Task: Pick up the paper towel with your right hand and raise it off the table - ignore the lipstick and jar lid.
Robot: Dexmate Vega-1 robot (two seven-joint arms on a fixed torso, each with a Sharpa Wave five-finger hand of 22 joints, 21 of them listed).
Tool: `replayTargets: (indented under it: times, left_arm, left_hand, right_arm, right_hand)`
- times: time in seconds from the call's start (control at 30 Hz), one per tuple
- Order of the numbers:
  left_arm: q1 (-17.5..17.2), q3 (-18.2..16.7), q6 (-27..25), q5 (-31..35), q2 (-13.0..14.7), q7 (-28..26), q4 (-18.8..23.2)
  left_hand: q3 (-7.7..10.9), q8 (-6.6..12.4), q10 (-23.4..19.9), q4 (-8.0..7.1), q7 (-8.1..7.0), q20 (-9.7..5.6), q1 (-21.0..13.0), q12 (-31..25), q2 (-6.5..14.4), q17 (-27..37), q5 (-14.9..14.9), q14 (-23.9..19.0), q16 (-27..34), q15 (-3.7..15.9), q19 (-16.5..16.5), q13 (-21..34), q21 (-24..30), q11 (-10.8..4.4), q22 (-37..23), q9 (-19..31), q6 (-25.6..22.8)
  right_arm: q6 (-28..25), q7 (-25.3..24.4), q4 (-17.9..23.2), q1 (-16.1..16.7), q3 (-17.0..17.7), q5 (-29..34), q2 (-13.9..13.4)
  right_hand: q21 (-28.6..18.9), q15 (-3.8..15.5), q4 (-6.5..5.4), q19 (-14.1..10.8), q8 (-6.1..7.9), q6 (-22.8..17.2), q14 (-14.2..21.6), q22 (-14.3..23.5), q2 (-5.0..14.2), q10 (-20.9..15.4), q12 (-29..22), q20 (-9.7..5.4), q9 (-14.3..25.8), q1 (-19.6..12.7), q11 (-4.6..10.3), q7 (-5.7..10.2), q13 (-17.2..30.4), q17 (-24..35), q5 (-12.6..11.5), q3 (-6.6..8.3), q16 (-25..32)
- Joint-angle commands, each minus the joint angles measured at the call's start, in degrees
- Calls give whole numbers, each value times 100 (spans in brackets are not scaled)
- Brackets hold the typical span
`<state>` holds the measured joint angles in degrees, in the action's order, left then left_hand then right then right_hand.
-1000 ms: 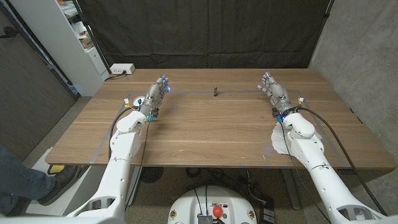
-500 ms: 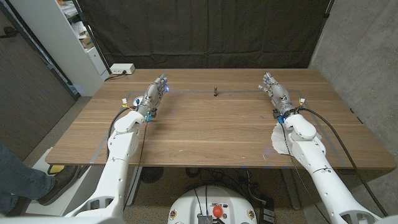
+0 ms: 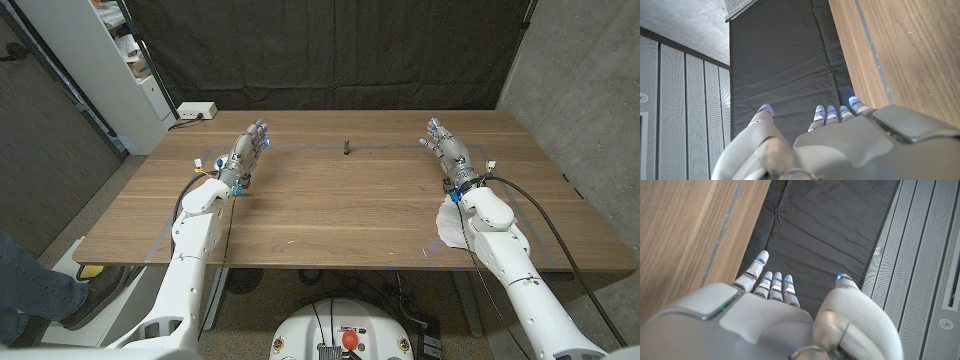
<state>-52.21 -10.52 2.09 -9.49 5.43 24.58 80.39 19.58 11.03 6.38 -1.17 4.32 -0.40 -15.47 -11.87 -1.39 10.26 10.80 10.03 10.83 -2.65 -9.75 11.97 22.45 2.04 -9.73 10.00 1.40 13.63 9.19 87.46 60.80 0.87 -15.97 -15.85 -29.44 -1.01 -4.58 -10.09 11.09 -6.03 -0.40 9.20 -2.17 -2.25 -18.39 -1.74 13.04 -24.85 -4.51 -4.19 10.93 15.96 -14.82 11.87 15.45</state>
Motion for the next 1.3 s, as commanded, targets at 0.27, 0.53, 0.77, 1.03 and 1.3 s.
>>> replayTargets:
  times: [0.27,0.53,0.77,1.03,1.3]
  left_arm:
    - [-28,81,4,9,-63,34,42]
    - [-62,91,1,7,-69,17,122]
    - [-60,95,-2,-1,-64,19,125]
    - [17,111,-20,-24,-61,72,64]
    - [57,144,-9,-7,-69,98,34]
  left_hand:
    - [18,3,25,20,34,41,-26,-7,70,14,9,100,14,-25,-779,-2,-33,-19,-29,21,-42]
    - [19,2,29,27,36,52,-29,-6,81,14,7,102,12,-19,-782,-11,-53,-14,-30,21,-51]
    - [19,-3,25,36,37,58,-31,-7,91,14,5,102,12,-18,-778,-21,-73,-26,-31,20,-54]
    - [18,-5,27,42,38,62,-31,-6,97,14,3,101,11,-22,-775,-28,-89,-18,-32,20,-59]
    - [17,-6,20,49,46,67,-32,-9,105,14,1,100,11,-22,-771,-35,-106,-19,-33,20,-67]
  right_arm:
    - [76,5,344,365,188,-4,-76]
    - [53,18,477,494,253,7,-123]
    - [34,-5,614,612,316,6,-130]
    - [110,-11,680,736,393,9,-123]
    - [116,-17,787,875,465,7,-127]
  right_hand:
    - [58,-11,18,-28,25,-28,-23,19,35,-51,51,-8,-11,-9,-29,28,-1,-18,-41,-13,-15]
    - [79,-17,22,-34,29,-34,-20,19,38,-67,63,-8,-23,-10,-27,28,-1,-27,-46,-15,-21]
    - [102,-17,24,-44,32,-37,-13,20,40,-76,80,-14,-36,-6,-24,30,-1,-35,-50,-20,-26]
    - [126,-10,27,-56,37,-46,-9,20,40,-96,93,-16,-49,-3,-23,35,-1,-45,-54,-26,-33]
    - [149,-10,32,-77,41,-52,4,20,41,-109,110,-14,-63,-2,-25,37,0,-55,-60,-31,-37]
